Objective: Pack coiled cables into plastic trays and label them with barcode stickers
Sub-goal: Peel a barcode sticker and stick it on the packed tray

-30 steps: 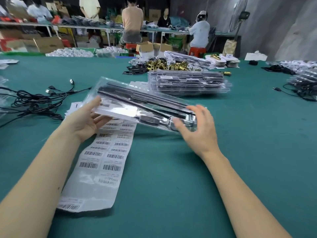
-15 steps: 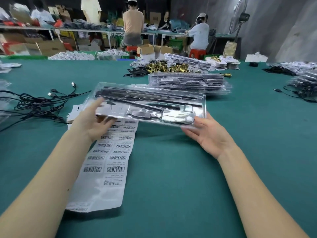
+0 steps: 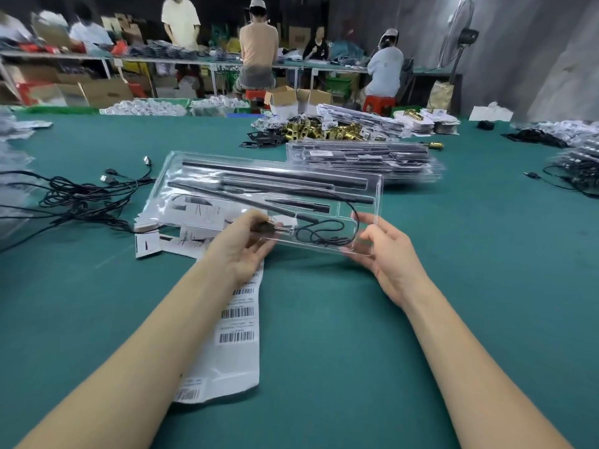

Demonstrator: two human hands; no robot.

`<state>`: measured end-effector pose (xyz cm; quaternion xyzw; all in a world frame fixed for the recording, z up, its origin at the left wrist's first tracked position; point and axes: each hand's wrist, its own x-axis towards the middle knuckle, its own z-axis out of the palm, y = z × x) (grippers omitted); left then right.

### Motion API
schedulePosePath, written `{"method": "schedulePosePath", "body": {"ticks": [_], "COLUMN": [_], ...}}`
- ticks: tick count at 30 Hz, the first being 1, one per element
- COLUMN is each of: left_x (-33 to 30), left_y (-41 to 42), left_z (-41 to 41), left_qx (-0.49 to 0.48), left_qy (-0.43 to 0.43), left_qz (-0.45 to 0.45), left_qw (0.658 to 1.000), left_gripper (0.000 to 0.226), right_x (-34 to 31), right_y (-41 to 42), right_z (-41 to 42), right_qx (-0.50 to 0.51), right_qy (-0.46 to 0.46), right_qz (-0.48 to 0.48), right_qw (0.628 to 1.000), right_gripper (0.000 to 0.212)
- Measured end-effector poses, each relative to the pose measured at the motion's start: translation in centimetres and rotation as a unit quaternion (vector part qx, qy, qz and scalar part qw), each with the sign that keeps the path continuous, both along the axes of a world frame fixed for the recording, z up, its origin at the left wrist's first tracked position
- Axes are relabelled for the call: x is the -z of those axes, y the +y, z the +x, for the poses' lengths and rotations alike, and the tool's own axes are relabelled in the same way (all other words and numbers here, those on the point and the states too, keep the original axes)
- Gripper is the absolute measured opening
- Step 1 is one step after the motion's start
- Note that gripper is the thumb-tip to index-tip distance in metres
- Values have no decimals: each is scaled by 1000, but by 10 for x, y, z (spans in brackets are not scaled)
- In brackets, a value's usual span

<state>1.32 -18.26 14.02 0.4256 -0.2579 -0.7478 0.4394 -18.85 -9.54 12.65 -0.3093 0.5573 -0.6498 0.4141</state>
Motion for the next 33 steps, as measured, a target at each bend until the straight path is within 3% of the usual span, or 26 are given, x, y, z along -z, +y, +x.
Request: {"method": "schedulePosePath", "body": {"ticks": [13,16,24,27,30,33], "left_x": [6,4,-1,-7,-15,-20], "left_y": [-3,-2,-4,-3,-5,-6], "left_z": [-11,-8,-5,0,15,22], "left_qx": [-72,-40,-48,22,142,179], "left_qy": [-11,-1,-20,-32,-27,-22], "left_qz": [-33,-13,3,-25,-47,-69], "left_qw": [997,999,999,999,988,981], "left_gripper": [5,14,6,10,29,26], "right_x": [-7,-7,-12,-11,-9,-9], "right_y": [1,5,13,12,12,11], "right_z": [0,-2,-1,-3,-10,-16], "right_qx": [39,37,-19,24,64,57], "right_qy": [-60,-55,-45,-100,-183,-205], "right_qz": [55,44,-13,-10,-14,-9], "right_qw": [996,997,999,995,981,977], "right_gripper": [29,31,17,14,13,11]}}
